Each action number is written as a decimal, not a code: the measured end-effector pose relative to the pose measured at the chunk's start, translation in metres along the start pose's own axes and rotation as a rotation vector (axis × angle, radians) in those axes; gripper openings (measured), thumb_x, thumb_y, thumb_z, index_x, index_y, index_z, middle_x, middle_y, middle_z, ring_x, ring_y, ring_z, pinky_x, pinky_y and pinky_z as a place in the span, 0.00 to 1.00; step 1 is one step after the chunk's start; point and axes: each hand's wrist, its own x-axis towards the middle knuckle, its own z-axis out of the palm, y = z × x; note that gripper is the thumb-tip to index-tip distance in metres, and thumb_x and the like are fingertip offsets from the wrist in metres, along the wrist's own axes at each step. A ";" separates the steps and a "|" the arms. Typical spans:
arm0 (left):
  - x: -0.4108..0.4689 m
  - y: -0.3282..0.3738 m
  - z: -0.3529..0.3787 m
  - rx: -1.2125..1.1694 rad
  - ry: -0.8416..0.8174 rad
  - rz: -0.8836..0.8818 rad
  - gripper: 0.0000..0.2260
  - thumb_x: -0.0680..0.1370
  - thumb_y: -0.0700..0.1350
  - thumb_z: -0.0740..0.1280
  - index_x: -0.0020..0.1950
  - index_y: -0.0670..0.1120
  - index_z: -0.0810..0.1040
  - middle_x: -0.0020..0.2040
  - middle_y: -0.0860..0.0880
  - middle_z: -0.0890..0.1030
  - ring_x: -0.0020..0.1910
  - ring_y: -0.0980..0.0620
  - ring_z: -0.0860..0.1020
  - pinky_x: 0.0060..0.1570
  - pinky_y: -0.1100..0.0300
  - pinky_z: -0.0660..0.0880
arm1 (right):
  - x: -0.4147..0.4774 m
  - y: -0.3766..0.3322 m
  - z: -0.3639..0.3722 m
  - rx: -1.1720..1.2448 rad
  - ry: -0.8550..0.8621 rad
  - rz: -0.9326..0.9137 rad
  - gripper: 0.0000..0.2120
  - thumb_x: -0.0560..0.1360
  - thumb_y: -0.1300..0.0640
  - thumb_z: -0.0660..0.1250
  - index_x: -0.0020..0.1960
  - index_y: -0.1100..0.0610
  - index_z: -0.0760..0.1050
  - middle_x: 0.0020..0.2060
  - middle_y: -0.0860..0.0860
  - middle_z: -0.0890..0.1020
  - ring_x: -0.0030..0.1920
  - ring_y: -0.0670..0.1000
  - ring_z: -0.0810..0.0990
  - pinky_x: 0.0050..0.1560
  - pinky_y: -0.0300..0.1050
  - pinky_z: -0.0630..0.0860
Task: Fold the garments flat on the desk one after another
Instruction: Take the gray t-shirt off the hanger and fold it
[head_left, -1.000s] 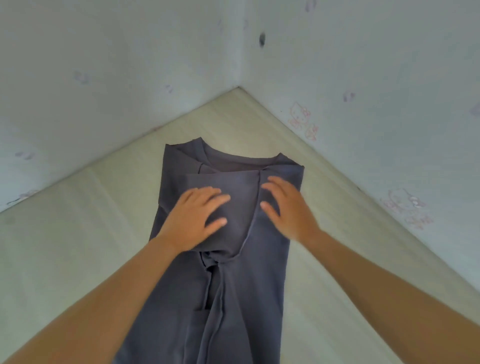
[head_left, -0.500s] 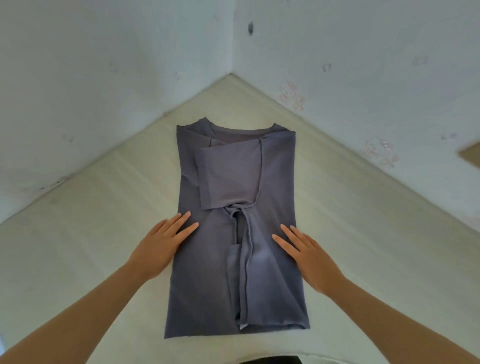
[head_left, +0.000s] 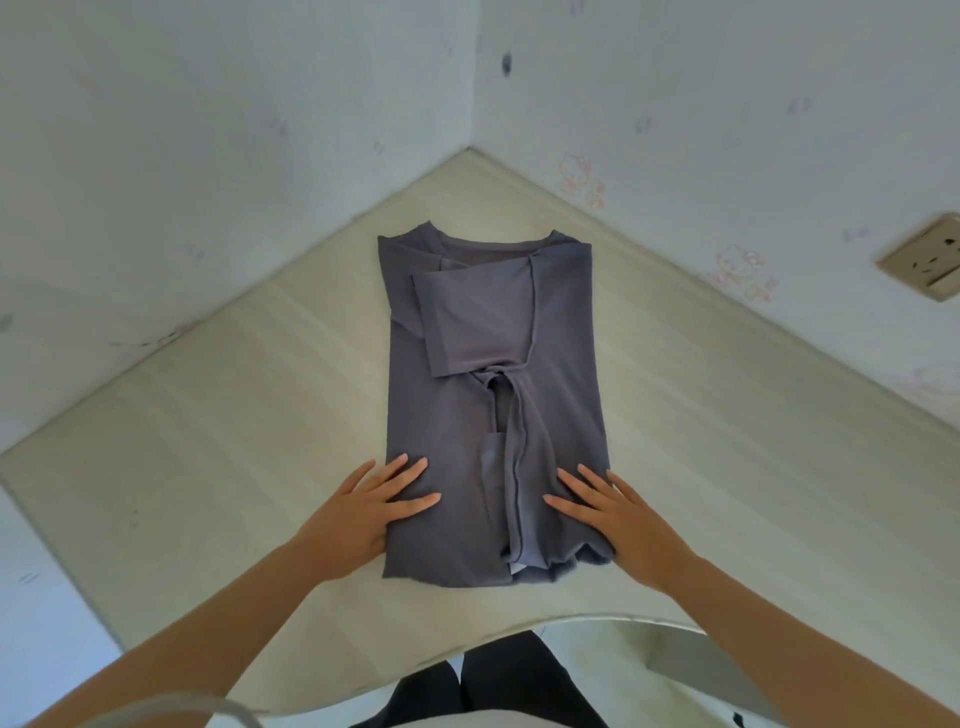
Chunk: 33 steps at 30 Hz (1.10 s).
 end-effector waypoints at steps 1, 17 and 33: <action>0.000 0.000 -0.003 -0.100 0.021 -0.016 0.27 0.78 0.47 0.57 0.75 0.65 0.56 0.78 0.56 0.51 0.78 0.51 0.50 0.73 0.56 0.44 | 0.001 0.000 -0.003 0.110 -0.022 0.037 0.31 0.78 0.57 0.64 0.76 0.41 0.55 0.76 0.42 0.53 0.76 0.48 0.48 0.77 0.49 0.50; 0.059 -0.016 -0.072 -1.388 0.343 -0.877 0.19 0.76 0.59 0.66 0.53 0.44 0.79 0.51 0.47 0.83 0.51 0.46 0.81 0.50 0.54 0.76 | 0.056 0.040 -0.074 1.397 0.189 0.756 0.17 0.75 0.45 0.69 0.58 0.55 0.78 0.51 0.52 0.84 0.51 0.53 0.83 0.55 0.52 0.78; 0.008 -0.035 -0.008 -0.052 0.286 -0.353 0.36 0.72 0.40 0.72 0.77 0.54 0.60 0.73 0.44 0.65 0.69 0.41 0.68 0.60 0.47 0.73 | 0.024 0.058 -0.009 0.207 0.263 0.325 0.39 0.73 0.60 0.72 0.77 0.47 0.57 0.75 0.52 0.62 0.71 0.56 0.66 0.62 0.52 0.74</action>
